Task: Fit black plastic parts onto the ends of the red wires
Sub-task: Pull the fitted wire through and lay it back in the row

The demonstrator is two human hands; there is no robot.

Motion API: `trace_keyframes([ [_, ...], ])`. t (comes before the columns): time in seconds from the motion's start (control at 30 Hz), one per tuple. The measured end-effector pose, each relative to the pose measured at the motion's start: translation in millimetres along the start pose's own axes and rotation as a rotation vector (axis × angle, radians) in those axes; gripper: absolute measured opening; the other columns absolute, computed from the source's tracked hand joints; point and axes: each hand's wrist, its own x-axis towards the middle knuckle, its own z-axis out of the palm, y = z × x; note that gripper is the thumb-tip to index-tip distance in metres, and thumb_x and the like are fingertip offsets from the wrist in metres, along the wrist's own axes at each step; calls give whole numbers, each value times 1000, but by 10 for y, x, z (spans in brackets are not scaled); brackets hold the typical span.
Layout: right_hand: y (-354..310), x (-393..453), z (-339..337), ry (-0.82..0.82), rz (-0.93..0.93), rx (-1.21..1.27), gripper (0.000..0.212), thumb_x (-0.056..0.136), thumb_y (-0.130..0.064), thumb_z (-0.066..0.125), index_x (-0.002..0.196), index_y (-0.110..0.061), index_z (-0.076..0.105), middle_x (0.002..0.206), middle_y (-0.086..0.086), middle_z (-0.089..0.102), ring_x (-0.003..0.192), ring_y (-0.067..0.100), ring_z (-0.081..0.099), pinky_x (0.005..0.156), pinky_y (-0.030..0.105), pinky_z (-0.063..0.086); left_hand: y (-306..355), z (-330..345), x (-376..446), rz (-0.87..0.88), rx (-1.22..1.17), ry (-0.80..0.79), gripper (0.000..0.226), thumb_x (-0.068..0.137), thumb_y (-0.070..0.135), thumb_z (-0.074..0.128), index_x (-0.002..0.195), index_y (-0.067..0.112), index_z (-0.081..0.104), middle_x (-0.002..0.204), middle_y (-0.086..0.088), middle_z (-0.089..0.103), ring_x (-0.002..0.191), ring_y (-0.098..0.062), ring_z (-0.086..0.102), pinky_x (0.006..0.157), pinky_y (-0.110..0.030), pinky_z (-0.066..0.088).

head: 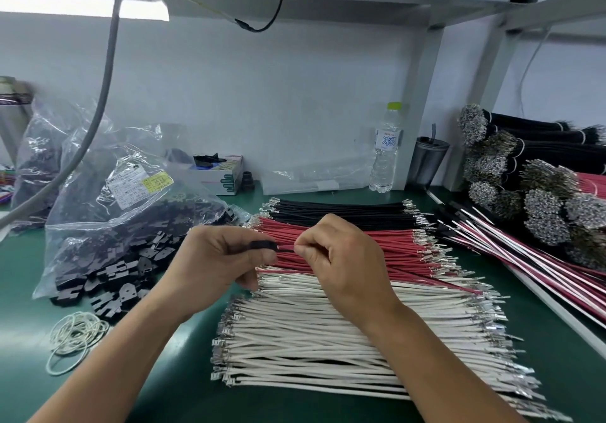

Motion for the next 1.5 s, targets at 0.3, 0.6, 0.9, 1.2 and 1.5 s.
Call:
trace_keyframes([
  [0.3, -7, 12, -40, -69, 2, 46, 7, 93, -28, 70, 88, -24, 73, 85, -15, 60, 81, 4, 57, 69, 31, 50, 8, 39, -10, -16, -33, -34, 16, 77, 25, 81, 92, 24, 84, 85, -12, 80, 46, -23, 66, 48, -29, 58],
  [0.6, -299, -221, -85, -470, -22, -134, 30, 82, -57, 68, 103, -37, 69, 91, -22, 59, 88, -1, 47, 75, 28, 38, -19, -6, 0, -24, -92, 38, 15, 76, 25, 81, 90, 18, 83, 82, -14, 79, 45, -21, 60, 44, -27, 53],
  [0.9, -379, -140, -145, -520, 74, -97, 9, 89, -43, 66, 93, -35, 67, 94, -20, 61, 87, -1, 55, 79, 27, 44, -67, -14, 23, -40, -136, 27, 23, 73, 30, 84, 93, 18, 83, 84, -16, 79, 44, -19, 60, 44, -27, 51],
  [1.2, -379, -119, -189, -465, 82, -117, 11, 94, -37, 61, 92, -32, 70, 94, -20, 67, 88, -1, 59, 84, 29, 48, -51, -26, 26, -62, -178, 15, 21, 74, 21, 84, 94, 15, 83, 88, -19, 79, 45, -20, 61, 47, -28, 55],
  [1.5, -256, 340, -615, -151, 166, 9, 14, 92, -26, 66, 80, -33, 66, 78, -18, 62, 76, -1, 58, 64, 14, 41, -70, -63, 26, -72, -211, -2, 31, 70, 26, 87, 98, 15, 84, 94, -20, 79, 47, -21, 63, 50, -30, 58],
])
